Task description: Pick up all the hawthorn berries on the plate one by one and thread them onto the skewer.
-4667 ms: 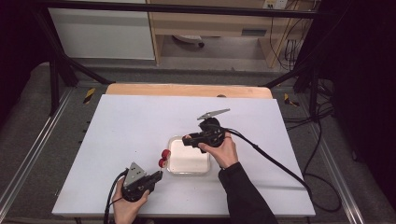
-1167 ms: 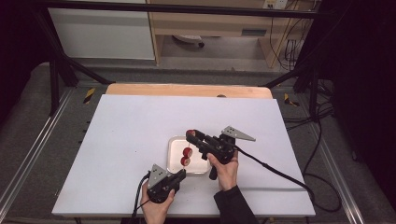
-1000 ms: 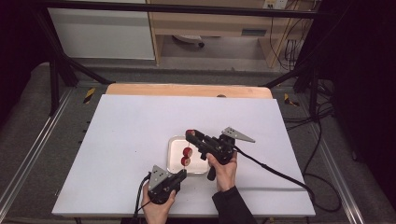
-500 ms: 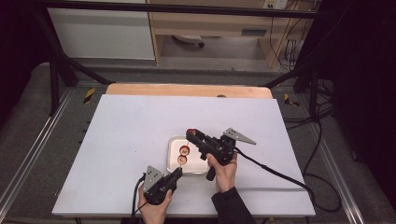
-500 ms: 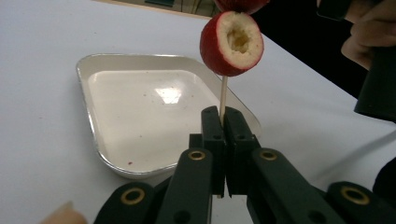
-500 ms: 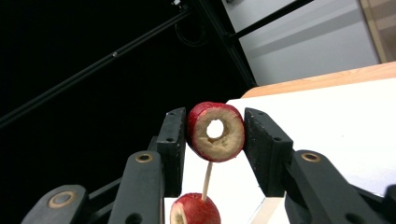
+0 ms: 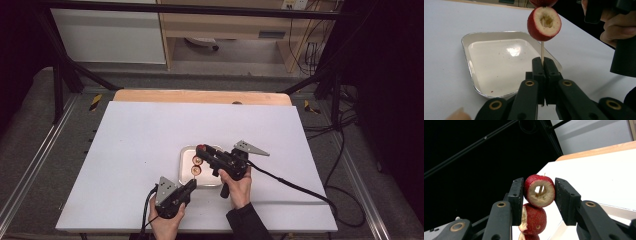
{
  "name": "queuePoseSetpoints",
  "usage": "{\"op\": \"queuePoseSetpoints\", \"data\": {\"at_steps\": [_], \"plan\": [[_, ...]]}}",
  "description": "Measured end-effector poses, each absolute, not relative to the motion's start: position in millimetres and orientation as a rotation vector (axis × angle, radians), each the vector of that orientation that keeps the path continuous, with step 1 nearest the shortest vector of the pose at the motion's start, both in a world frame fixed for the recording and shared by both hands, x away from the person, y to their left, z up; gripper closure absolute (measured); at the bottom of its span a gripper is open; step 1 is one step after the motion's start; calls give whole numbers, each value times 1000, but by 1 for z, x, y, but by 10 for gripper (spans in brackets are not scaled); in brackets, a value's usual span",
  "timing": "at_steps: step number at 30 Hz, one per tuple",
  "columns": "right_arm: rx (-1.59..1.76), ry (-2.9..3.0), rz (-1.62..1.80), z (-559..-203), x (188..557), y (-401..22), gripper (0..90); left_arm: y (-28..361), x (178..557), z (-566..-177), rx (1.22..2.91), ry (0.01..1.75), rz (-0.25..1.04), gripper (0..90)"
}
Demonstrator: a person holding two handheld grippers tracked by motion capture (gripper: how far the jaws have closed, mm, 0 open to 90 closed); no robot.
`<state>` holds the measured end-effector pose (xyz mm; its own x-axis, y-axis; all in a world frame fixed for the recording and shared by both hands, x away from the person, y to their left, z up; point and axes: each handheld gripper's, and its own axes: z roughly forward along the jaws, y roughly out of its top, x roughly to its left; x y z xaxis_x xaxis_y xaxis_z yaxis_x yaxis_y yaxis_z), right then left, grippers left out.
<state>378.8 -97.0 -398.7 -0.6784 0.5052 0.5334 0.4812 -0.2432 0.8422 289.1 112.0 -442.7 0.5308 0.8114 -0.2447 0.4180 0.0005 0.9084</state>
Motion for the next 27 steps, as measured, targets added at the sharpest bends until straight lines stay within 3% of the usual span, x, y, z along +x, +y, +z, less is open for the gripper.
{"op": "queuePoseSetpoints", "data": {"at_steps": [5, 8, 15, 20, 27], "plan": [[1226, 1949, 2099, -396, 380, -99, 598, 112, 290, -443, 1617, 1053, 435, 888], [1214, 1965, 2063, -392, 381, -103, 456, 115, 290, -442, 1612, 1047, 446, 889], [1158, 2040, 1882, -380, 383, -117, 229, 121, 292, -441, 1622, 1042, 462, 888], [1095, 2151, 1671, -383, 382, -130, 118, 126, 294, -440, 1630, 1044, 471, 889], [1060, 2240, 1512, -396, 381, -151, 59, 128, 297, -436, 1658, 1038, 470, 888]]}}
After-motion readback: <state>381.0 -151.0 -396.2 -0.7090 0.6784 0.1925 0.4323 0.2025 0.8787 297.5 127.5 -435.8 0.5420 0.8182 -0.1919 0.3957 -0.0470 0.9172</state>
